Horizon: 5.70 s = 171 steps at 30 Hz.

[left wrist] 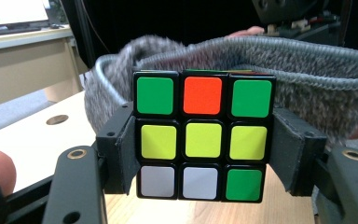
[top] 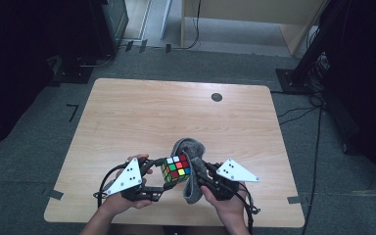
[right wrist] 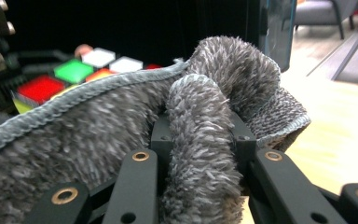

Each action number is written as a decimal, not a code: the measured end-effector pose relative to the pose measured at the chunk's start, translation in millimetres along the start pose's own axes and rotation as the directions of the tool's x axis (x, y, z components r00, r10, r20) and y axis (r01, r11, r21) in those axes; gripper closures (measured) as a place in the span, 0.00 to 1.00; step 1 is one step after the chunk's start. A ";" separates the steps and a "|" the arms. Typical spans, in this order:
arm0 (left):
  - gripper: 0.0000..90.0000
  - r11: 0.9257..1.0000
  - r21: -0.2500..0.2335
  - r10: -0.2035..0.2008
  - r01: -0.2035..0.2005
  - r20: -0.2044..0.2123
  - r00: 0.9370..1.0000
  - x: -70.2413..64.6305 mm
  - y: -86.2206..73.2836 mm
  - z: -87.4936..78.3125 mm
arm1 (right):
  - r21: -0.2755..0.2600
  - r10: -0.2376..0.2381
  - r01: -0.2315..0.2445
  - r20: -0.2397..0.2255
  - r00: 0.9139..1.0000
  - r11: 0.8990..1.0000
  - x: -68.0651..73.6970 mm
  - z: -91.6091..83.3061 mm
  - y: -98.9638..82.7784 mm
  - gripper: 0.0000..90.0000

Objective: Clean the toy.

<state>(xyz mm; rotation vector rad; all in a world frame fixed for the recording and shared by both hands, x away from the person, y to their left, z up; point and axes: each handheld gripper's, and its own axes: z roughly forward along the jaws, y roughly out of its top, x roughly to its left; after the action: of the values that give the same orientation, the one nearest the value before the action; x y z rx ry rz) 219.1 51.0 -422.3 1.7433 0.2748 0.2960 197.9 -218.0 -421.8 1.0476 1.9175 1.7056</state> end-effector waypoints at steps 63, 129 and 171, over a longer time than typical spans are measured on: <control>0.38 0.959 -0.184 -0.236 0.215 -0.100 0.967 16.4 1.5 -11.1 | 0.033 0.016 -0.012 -0.128 0.992 0.999 15.7 27.3 -26.1 0.80; 0.38 0.971 -0.027 -0.236 0.238 -0.284 0.929 35.5 -38.4 6.0 | 0.108 -0.027 -0.002 0.267 0.963 0.994 -58.2 14.6 -44.5 0.76; 0.38 0.920 -0.157 -0.387 0.359 -0.226 0.894 9.8 -10.2 14.5 | -0.022 -0.005 0.004 -0.036 0.999 1.000 22.7 38.4 -35.7 0.25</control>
<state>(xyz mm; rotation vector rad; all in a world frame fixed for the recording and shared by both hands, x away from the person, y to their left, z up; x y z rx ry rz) 233.1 42.9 -434.5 1.5025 0.7576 0.2457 199.8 -174.8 -459.3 1.0110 1.9173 1.7500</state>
